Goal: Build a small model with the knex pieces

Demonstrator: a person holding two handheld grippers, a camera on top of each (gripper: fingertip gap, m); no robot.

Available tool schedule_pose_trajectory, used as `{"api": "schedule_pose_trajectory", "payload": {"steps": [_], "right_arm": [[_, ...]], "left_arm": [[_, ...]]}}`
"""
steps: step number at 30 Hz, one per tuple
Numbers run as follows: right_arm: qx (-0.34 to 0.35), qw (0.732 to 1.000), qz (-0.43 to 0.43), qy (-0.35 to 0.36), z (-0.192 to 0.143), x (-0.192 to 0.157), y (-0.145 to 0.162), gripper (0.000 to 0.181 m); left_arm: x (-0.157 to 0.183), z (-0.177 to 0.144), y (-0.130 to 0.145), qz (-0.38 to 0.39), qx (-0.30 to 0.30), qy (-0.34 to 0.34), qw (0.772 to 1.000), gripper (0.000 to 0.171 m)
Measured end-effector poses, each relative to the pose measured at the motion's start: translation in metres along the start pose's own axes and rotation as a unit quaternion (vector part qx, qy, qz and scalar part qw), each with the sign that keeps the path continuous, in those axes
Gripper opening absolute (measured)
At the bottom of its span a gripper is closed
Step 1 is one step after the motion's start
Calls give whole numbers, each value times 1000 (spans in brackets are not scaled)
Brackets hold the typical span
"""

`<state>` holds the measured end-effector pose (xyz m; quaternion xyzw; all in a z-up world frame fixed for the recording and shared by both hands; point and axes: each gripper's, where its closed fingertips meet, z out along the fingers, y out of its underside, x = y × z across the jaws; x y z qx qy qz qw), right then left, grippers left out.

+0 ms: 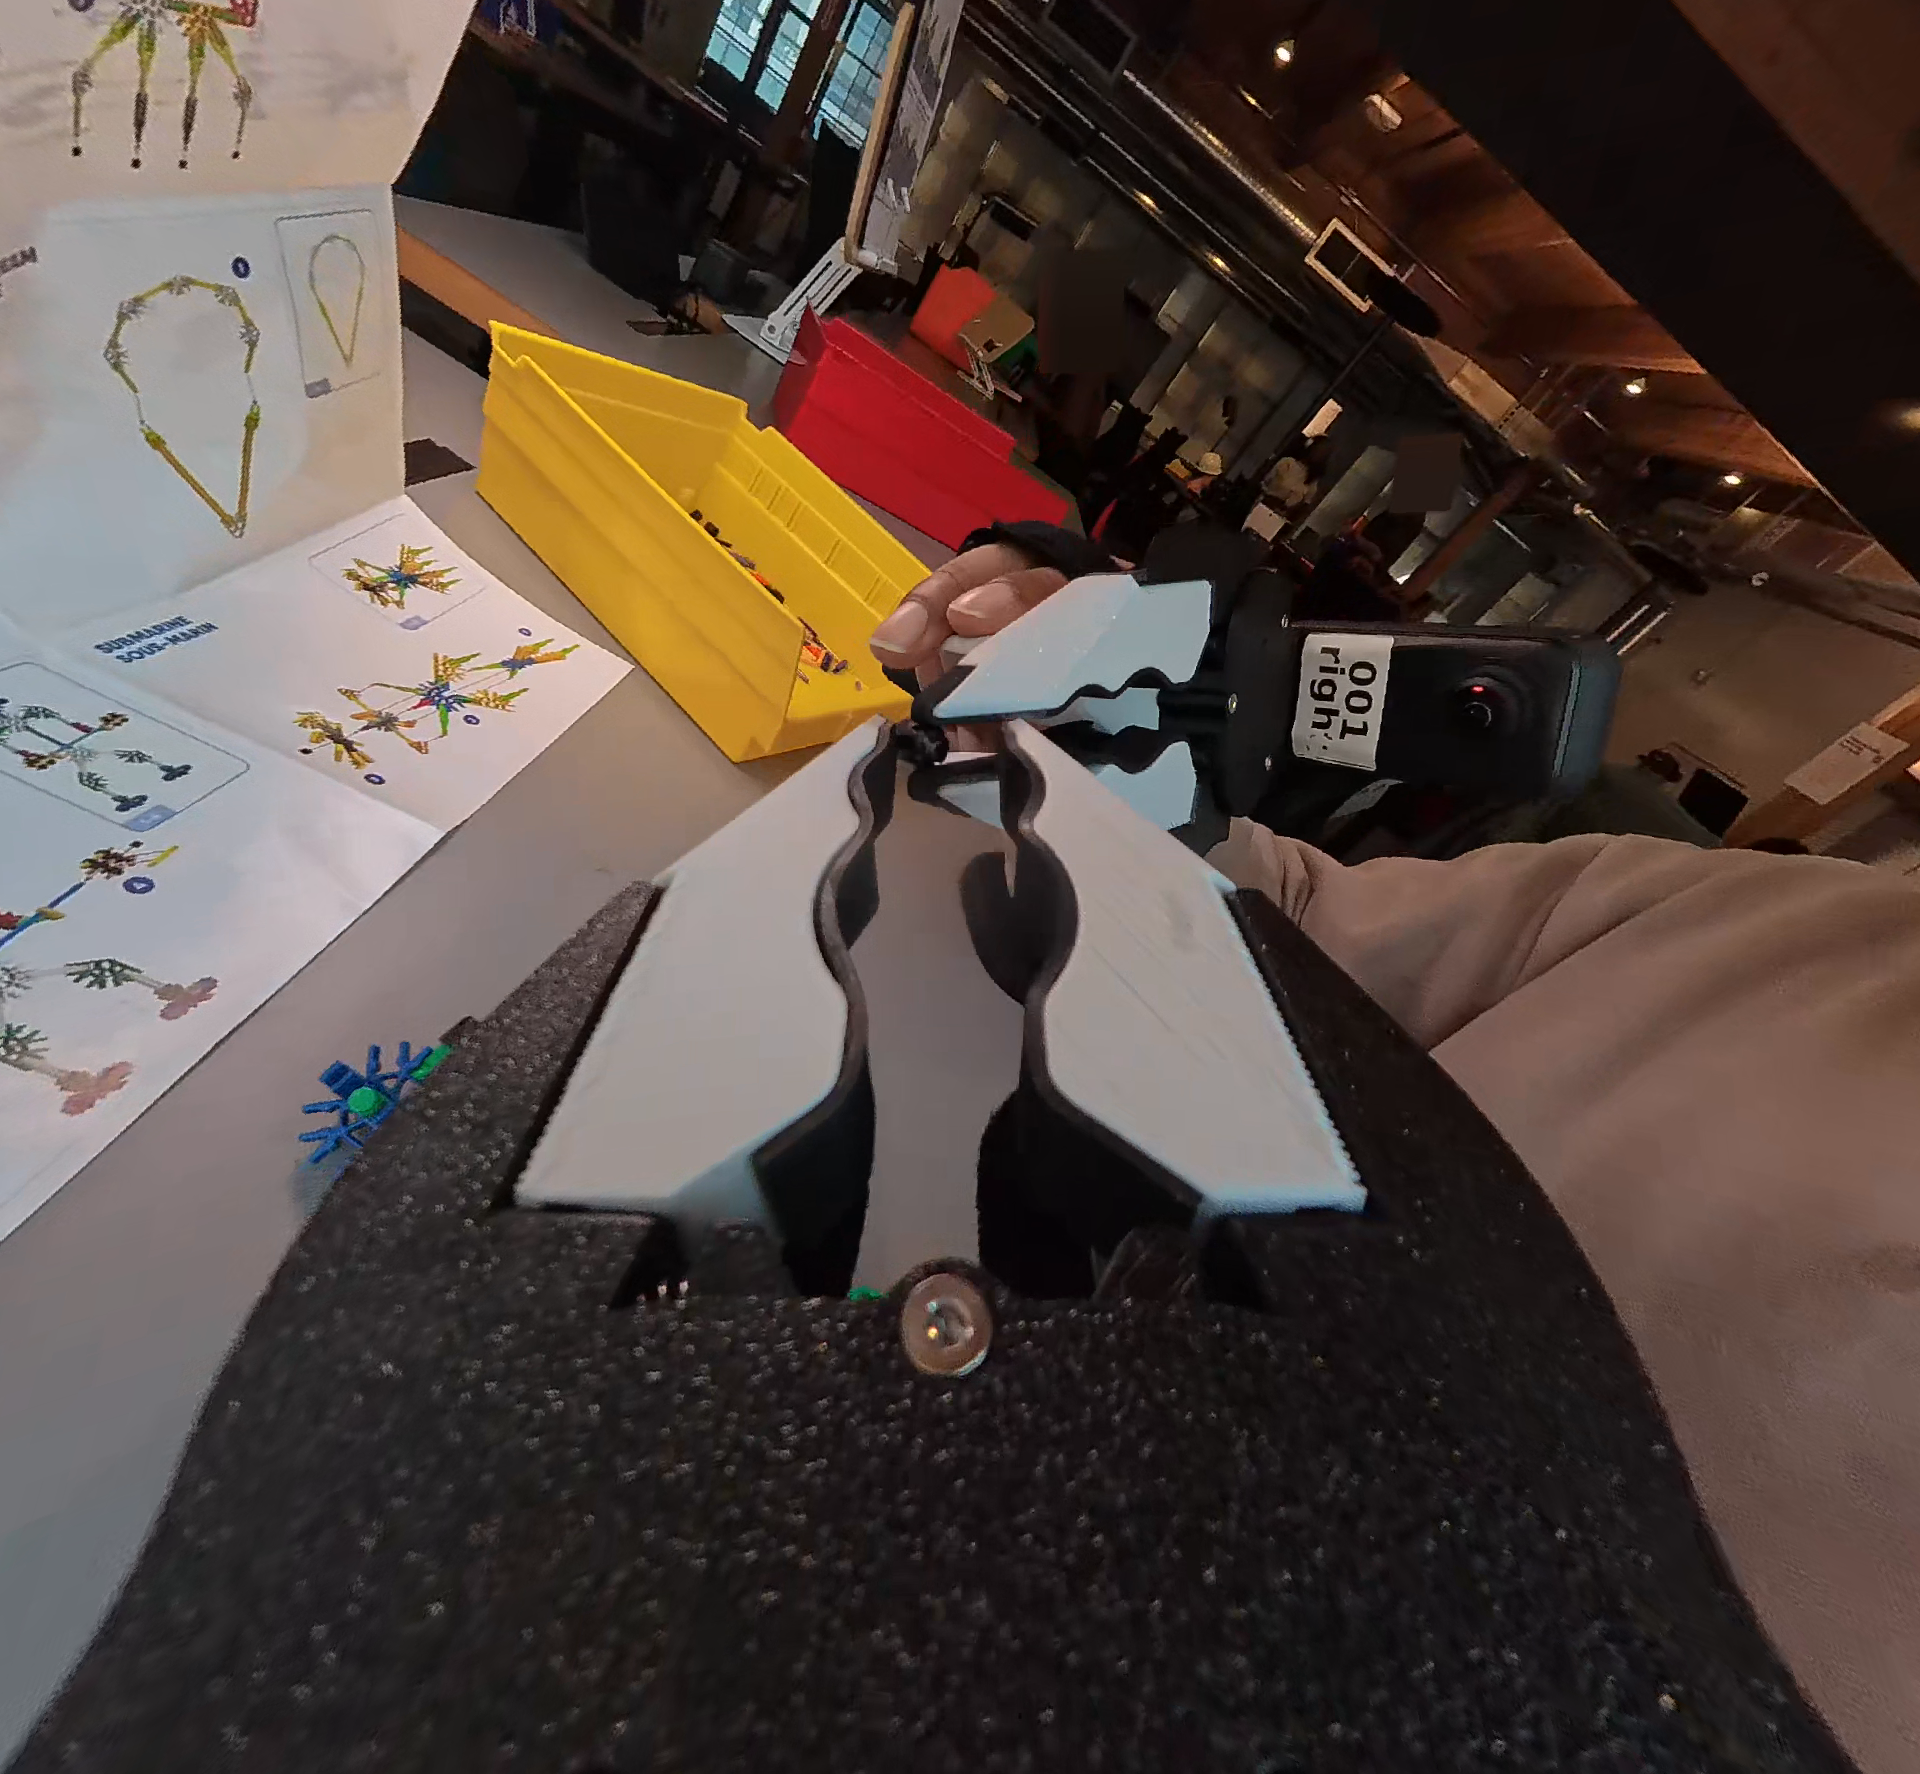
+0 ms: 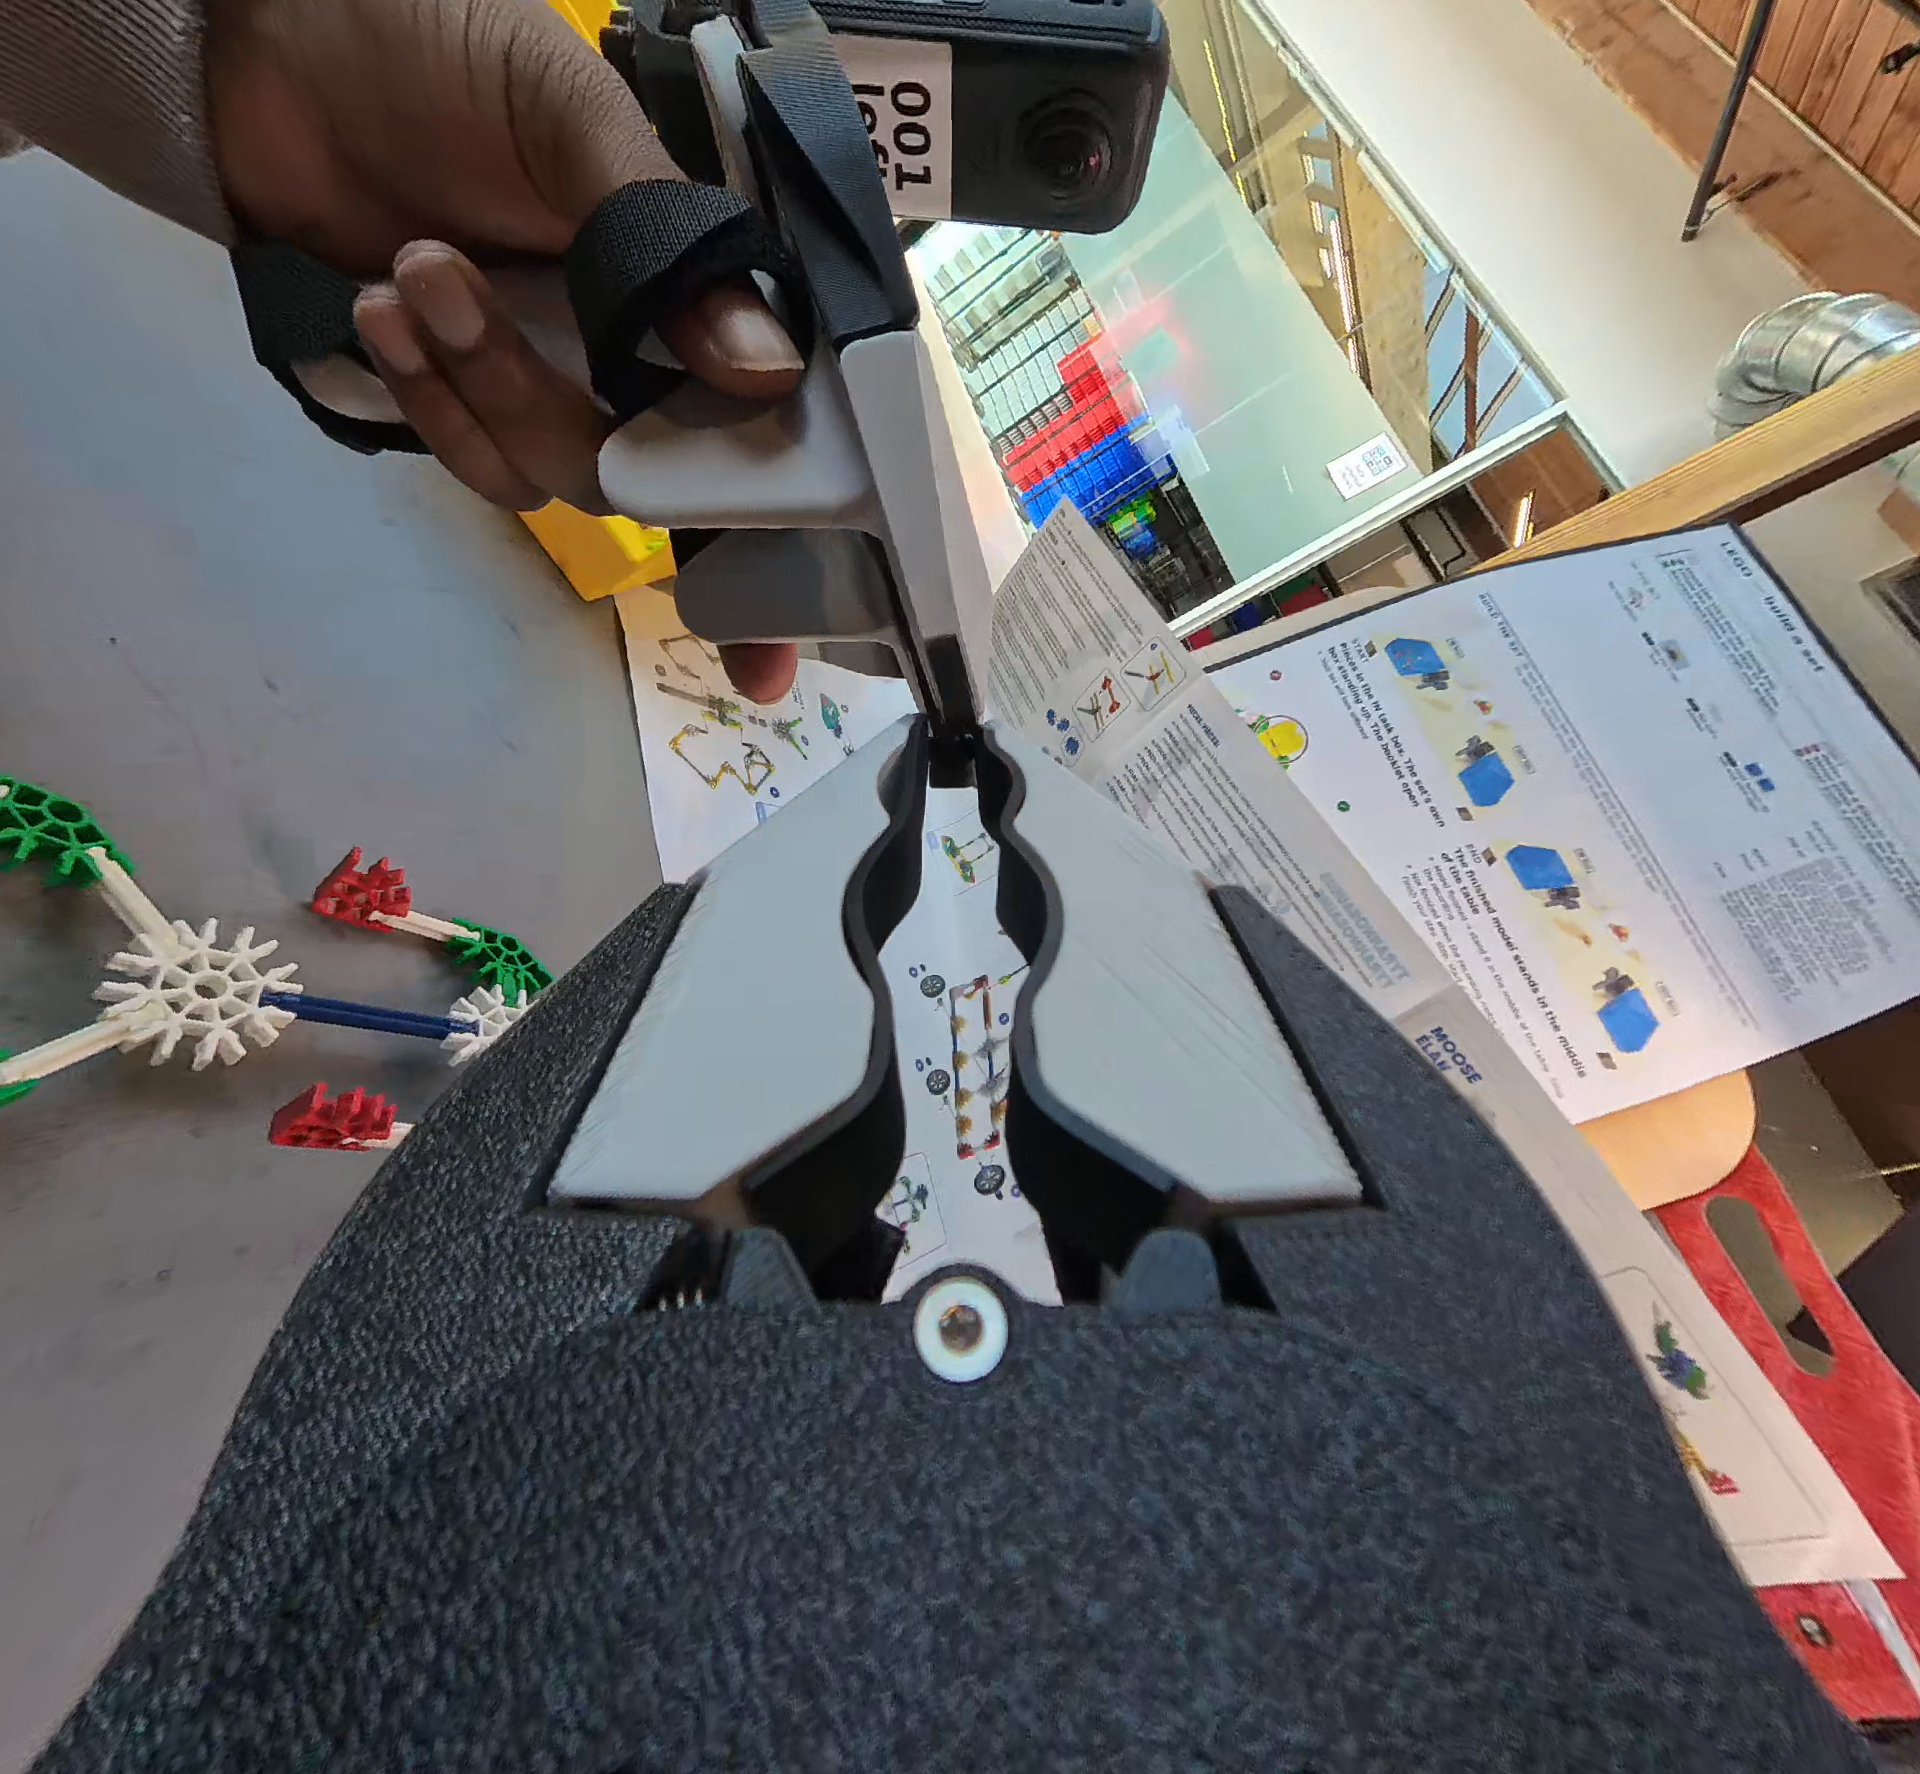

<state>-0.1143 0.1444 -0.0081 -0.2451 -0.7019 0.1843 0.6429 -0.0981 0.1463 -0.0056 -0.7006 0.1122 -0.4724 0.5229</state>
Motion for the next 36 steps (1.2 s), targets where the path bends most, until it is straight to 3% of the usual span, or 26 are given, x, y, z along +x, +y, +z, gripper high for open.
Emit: {"api": "schedule_pose_trajectory", "payload": {"steps": [6,12,36], "right_arm": [[11,1000,-18,1,-8,2,-17,7],[31,999,1,-19,-12,-3,-26,8],[91,990,62,-87,-13,-19,-27,8]], "left_arm": [[18,1,0,10,-6,-15,1000,14],[28,-3,2,-15,3,31,999,7],[32,-14,15,-54,-12,152,987,7]]}}
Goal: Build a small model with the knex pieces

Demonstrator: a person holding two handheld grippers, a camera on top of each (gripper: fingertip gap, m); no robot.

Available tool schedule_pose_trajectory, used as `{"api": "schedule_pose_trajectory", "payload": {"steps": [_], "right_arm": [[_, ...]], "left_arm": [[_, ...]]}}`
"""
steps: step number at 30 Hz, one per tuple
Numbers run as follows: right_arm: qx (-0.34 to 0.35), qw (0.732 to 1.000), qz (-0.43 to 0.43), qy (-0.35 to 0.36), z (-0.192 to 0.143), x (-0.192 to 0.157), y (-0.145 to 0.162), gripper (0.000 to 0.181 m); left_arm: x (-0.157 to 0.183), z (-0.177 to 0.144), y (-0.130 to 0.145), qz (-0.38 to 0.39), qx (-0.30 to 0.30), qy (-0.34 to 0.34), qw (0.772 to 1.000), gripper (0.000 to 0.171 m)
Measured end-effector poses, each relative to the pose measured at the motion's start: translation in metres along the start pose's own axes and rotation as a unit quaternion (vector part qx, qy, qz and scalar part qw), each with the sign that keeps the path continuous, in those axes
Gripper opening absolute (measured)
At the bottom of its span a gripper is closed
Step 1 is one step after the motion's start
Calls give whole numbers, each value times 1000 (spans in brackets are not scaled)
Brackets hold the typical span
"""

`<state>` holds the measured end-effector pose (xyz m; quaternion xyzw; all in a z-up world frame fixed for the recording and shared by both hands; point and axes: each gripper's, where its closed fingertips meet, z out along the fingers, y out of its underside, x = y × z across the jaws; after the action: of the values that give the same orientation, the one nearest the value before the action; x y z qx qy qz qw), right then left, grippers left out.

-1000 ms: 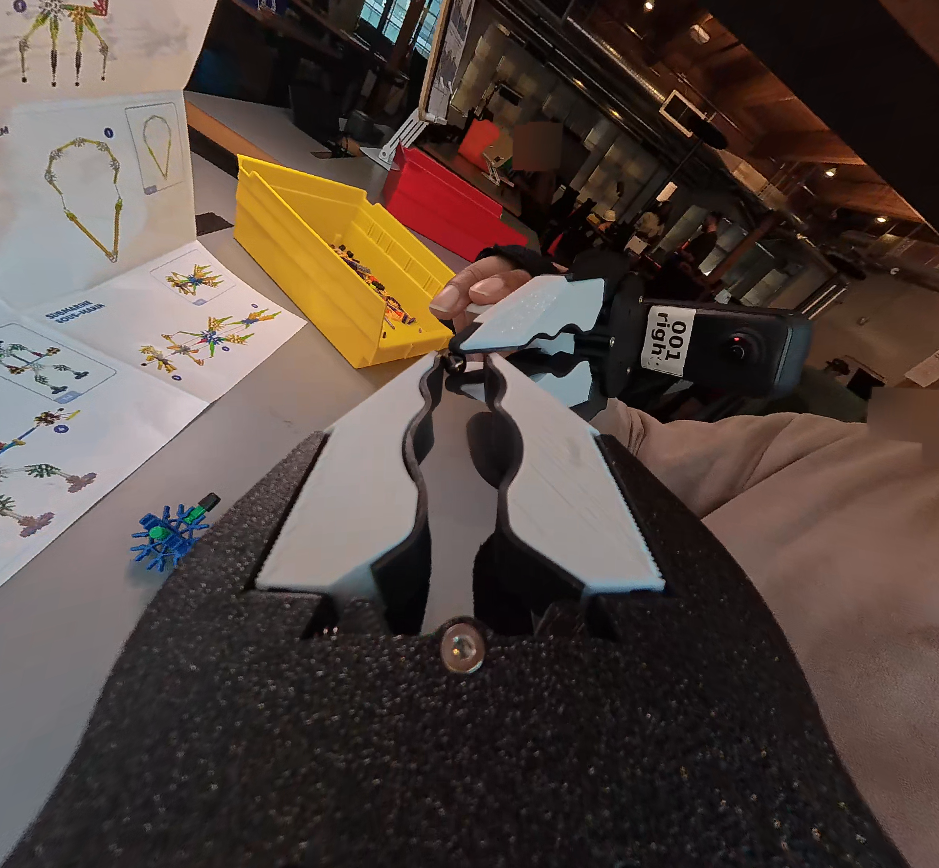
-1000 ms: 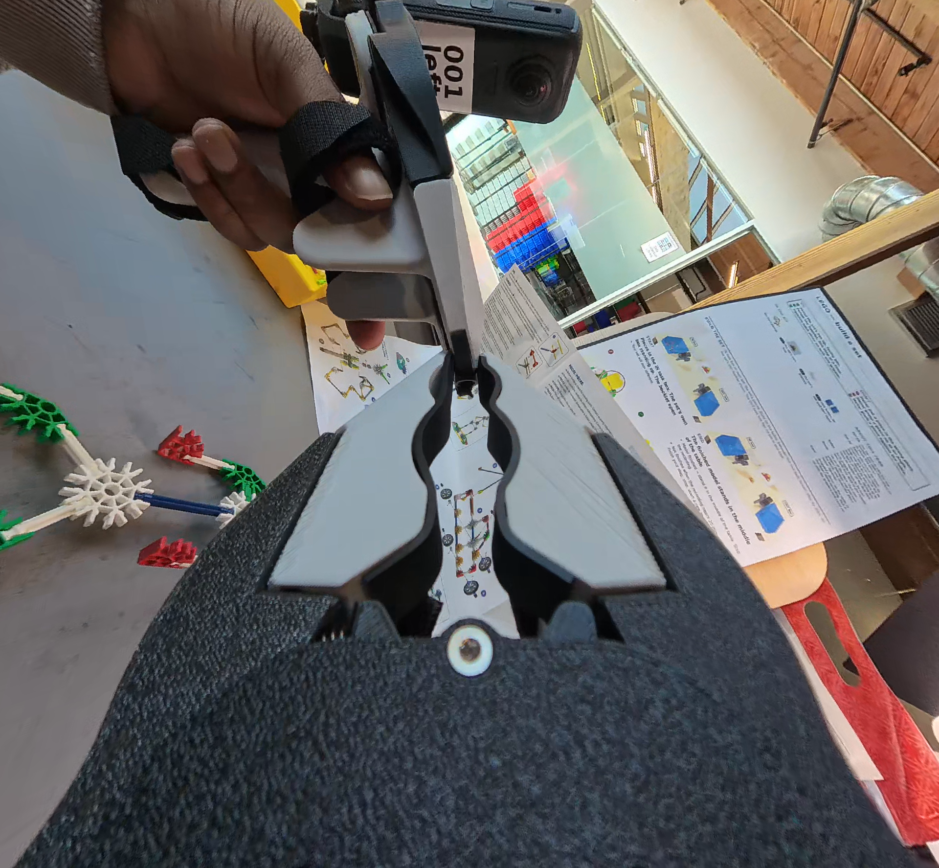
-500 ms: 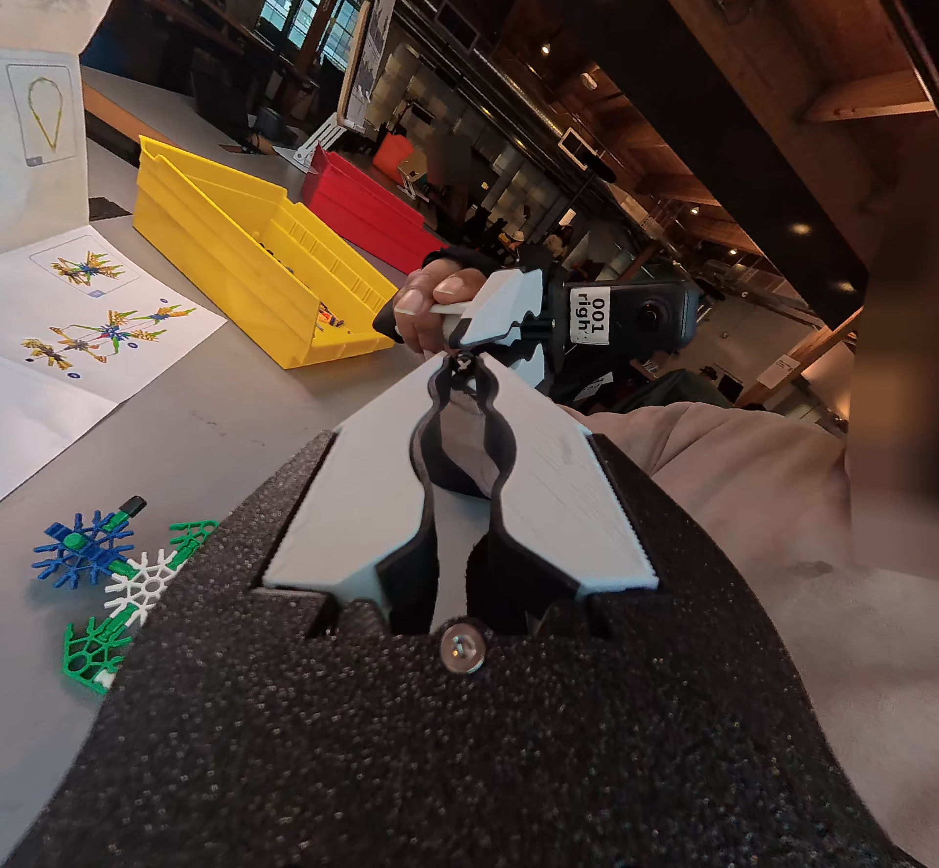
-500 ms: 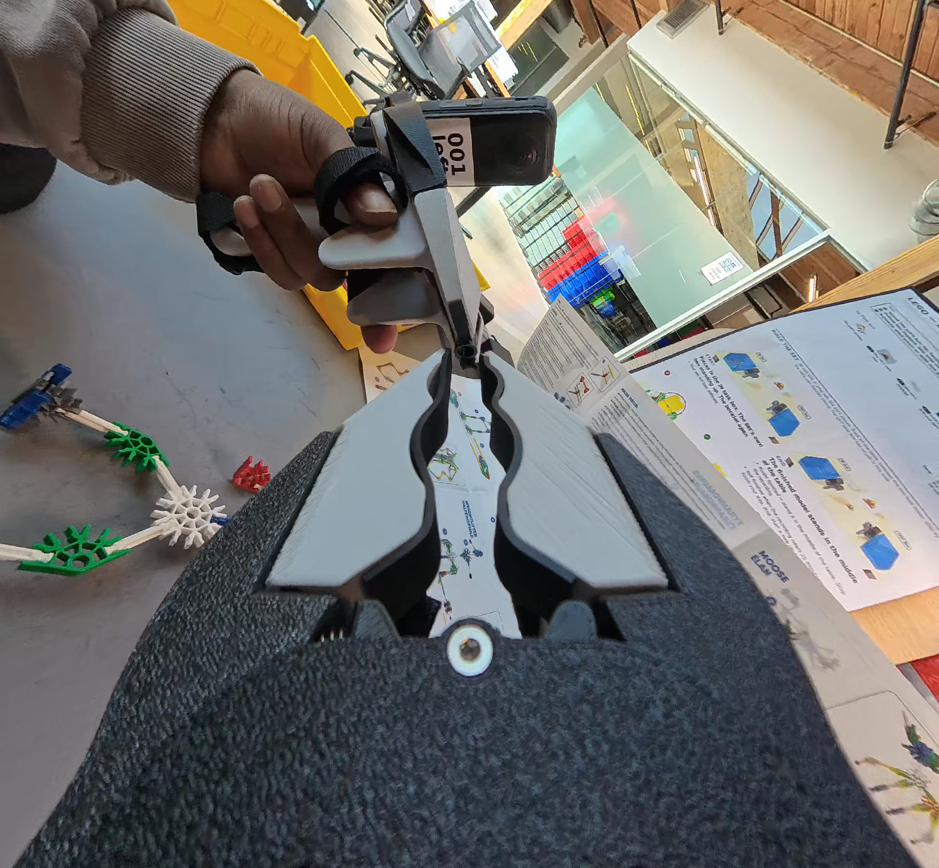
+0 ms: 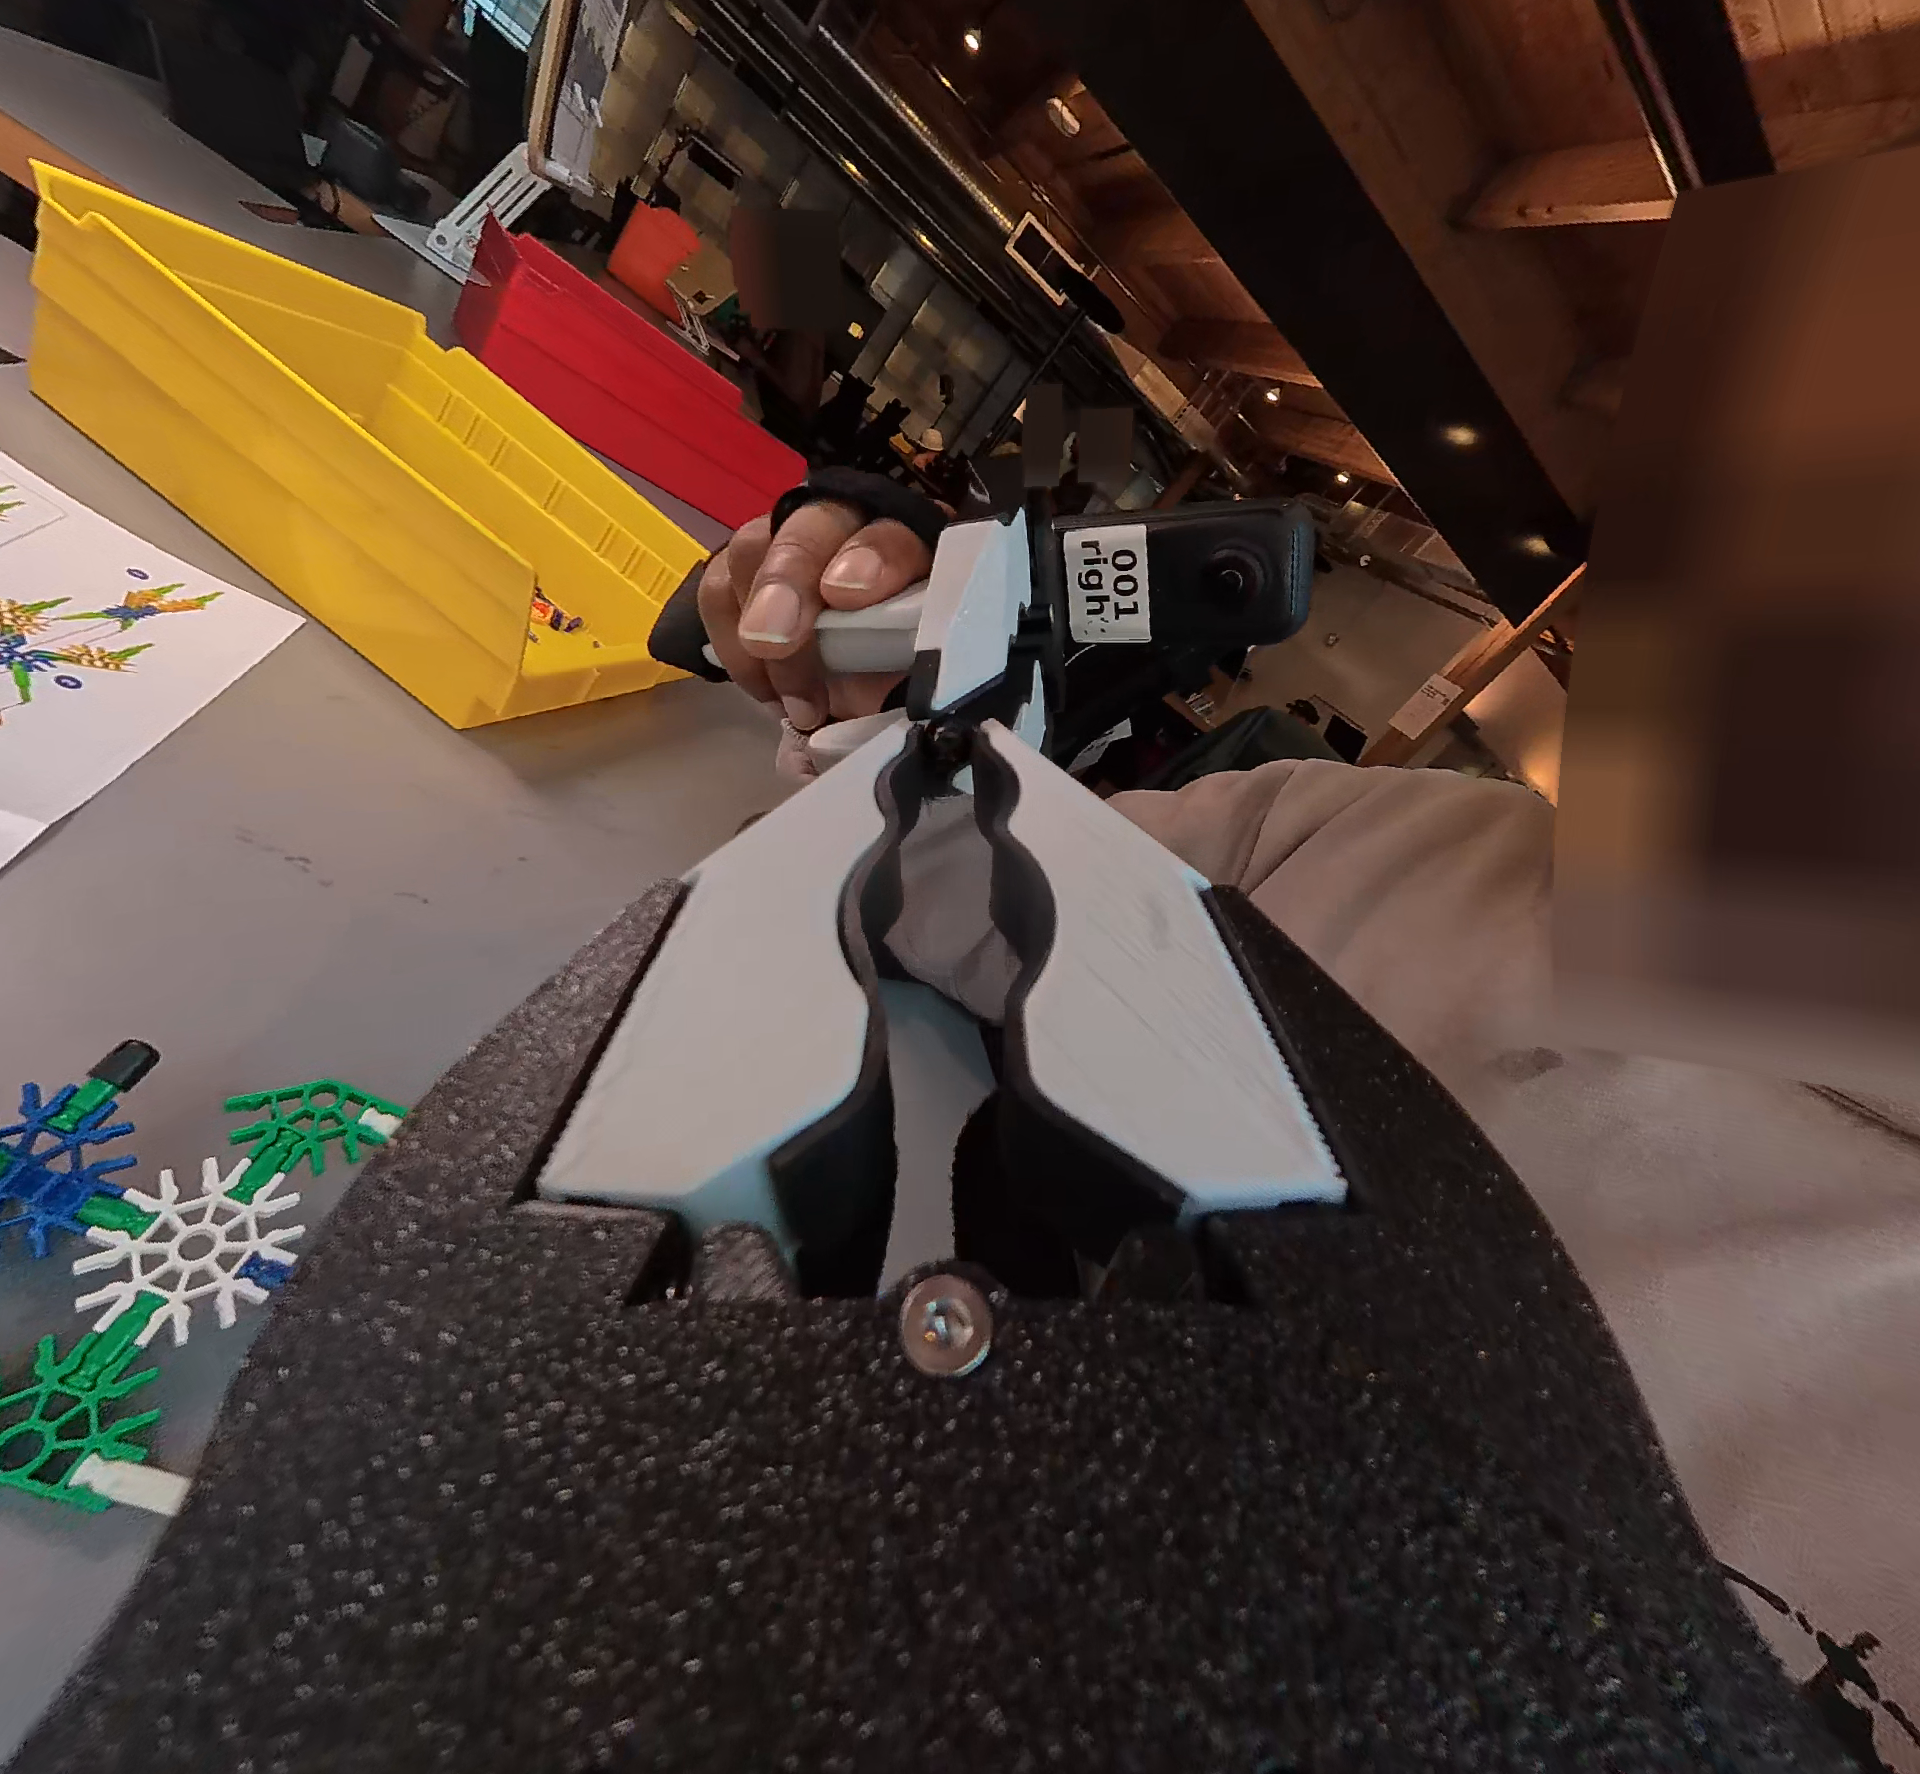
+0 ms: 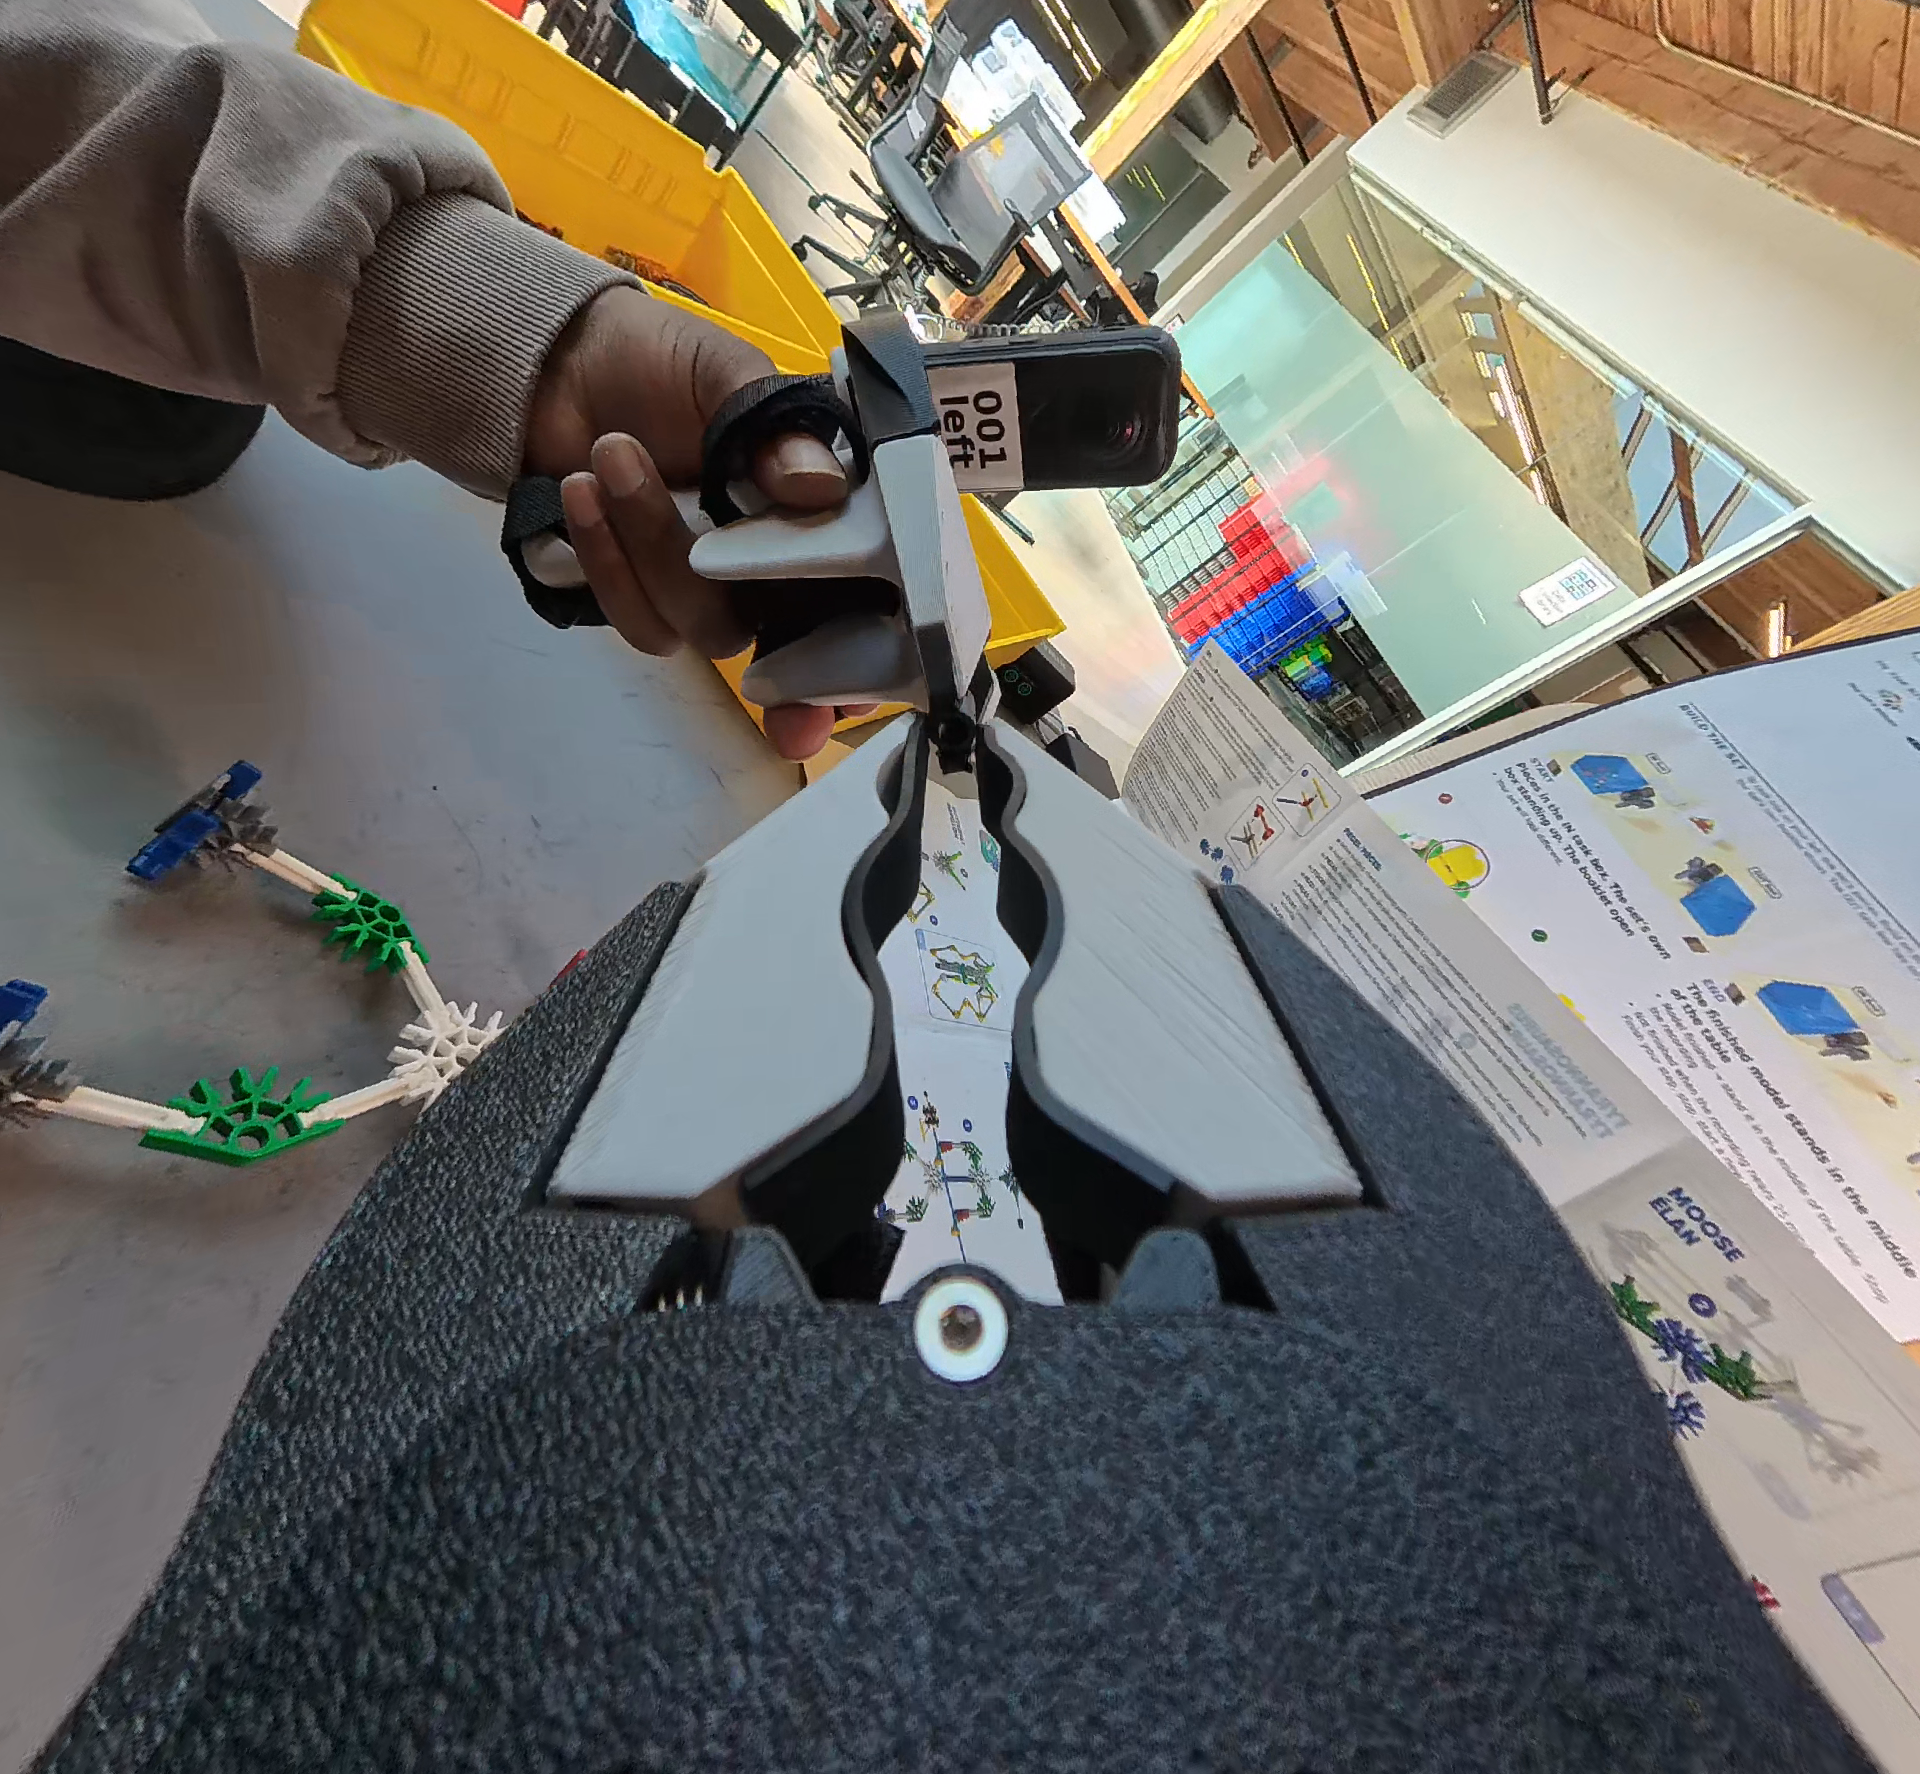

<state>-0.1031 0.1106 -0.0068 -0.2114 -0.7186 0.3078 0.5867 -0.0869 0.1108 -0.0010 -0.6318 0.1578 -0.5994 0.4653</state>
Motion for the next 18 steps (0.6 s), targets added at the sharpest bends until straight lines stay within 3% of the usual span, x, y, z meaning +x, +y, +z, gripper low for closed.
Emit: {"api": "schedule_pose_trajectory", "payload": {"steps": [18], "right_arm": [[12,1000,11,-7,-2,-1,0,7]], "left_arm": [[0,-3,0,13,-2,-1,1000,7]]}}
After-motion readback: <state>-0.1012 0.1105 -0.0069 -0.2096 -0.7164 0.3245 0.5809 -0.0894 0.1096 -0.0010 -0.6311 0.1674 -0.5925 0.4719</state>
